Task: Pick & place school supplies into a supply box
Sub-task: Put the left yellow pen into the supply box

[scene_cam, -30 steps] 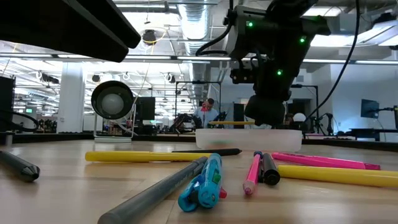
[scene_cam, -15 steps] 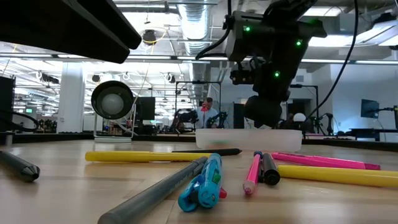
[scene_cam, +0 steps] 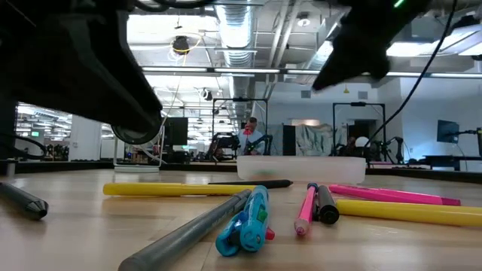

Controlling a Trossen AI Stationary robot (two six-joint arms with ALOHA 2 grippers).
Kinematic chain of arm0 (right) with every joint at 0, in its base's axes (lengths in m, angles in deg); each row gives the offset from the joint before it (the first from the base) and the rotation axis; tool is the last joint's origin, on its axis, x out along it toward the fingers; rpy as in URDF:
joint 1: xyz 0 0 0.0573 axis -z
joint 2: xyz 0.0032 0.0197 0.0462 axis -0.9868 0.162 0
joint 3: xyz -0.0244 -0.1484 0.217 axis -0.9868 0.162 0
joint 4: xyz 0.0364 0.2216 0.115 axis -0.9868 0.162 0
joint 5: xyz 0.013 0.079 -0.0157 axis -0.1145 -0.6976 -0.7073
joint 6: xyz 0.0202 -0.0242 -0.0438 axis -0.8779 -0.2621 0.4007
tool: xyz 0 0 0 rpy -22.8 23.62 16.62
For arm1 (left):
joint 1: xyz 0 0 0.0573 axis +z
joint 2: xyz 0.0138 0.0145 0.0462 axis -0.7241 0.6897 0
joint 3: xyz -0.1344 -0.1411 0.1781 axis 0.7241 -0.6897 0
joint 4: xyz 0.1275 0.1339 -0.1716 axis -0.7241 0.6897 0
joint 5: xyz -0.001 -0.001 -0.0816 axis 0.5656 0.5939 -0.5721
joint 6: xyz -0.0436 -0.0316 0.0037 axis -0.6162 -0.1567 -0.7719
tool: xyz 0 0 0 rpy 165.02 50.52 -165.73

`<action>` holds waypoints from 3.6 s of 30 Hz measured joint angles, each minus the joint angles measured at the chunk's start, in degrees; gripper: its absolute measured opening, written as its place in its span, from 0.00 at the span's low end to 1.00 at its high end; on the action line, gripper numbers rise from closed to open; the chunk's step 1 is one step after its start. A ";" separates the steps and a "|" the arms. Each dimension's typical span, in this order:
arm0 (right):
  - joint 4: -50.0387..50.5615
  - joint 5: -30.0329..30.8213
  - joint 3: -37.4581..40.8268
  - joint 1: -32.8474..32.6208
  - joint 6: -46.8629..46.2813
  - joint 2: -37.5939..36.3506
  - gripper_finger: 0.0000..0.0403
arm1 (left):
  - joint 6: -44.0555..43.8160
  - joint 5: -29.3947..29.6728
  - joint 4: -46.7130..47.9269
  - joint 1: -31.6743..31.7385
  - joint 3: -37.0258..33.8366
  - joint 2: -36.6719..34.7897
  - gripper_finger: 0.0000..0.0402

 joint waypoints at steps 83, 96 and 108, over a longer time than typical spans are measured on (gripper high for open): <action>-0.48 4.61 -0.01 -33.57 -21.57 3.18 0.29 | -19.03 -12.94 30.78 12.11 -4.37 1.95 0.03; -0.46 4.69 -0.01 -30.84 -20.04 3.18 0.29 | -20.66 -8.25 31.60 11.34 -2.45 1.86 0.04; -0.55 4.68 -0.01 -30.62 -19.62 3.18 0.29 | -6.22 -0.42 30.44 15.15 8.77 1.76 0.04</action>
